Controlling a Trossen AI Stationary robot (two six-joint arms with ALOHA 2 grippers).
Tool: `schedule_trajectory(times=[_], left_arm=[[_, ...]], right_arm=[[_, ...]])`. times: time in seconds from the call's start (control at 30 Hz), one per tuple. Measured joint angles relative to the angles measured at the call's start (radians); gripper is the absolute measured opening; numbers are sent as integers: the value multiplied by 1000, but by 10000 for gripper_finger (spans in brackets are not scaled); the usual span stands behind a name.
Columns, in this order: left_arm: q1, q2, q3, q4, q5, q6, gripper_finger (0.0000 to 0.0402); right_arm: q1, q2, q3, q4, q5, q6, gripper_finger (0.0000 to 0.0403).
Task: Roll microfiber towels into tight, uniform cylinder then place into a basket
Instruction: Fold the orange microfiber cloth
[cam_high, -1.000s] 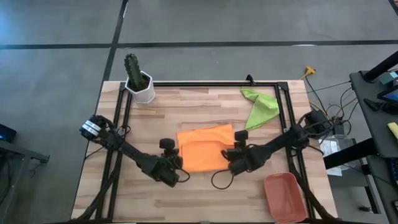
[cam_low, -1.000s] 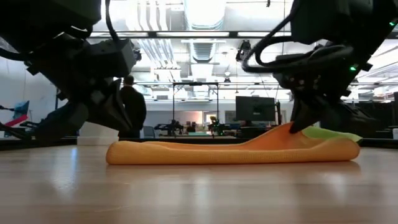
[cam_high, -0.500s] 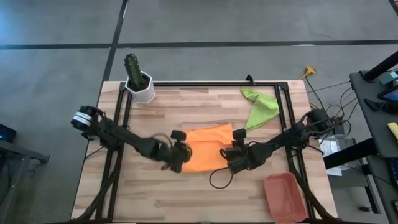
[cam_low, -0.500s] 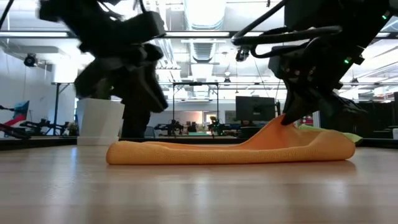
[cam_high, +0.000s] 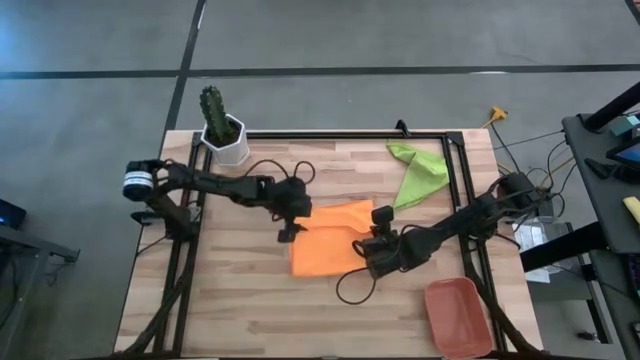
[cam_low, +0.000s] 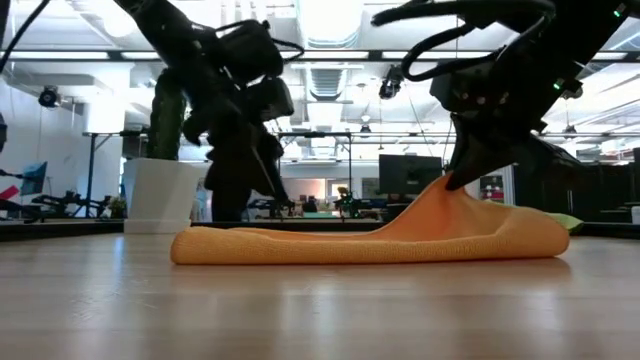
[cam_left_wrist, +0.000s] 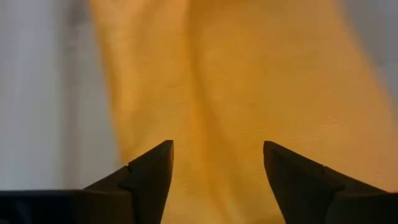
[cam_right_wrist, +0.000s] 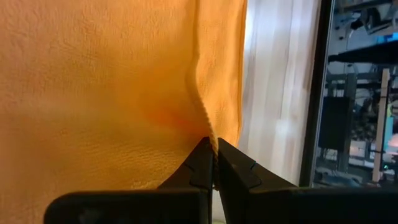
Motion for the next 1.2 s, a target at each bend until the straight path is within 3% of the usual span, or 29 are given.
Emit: schedule_trajectory(times=[0.07,0.3,0.47,0.77,1.0,1.2], left_arm=[[13,10,-2,-4,45,-22,233],[14,83,-8,-9,42,-23,233],[14,148,9,-2,-53,-15,233],[14,93,39,-58,-34,-12,231],[14,97,42,-104,-28,-8,186],[16,98,48,-99,-90,7,163]], right_arm=[[0,-4,-4,23,0,-12,9],[0,-7,-15,45,-1,-30,9],[0,-7,-19,66,-2,-74,9],[-27,-7,-32,67,-5,-85,9],[-33,-7,-65,75,-5,-60,9],[-34,-7,-82,92,-5,-55,9]])
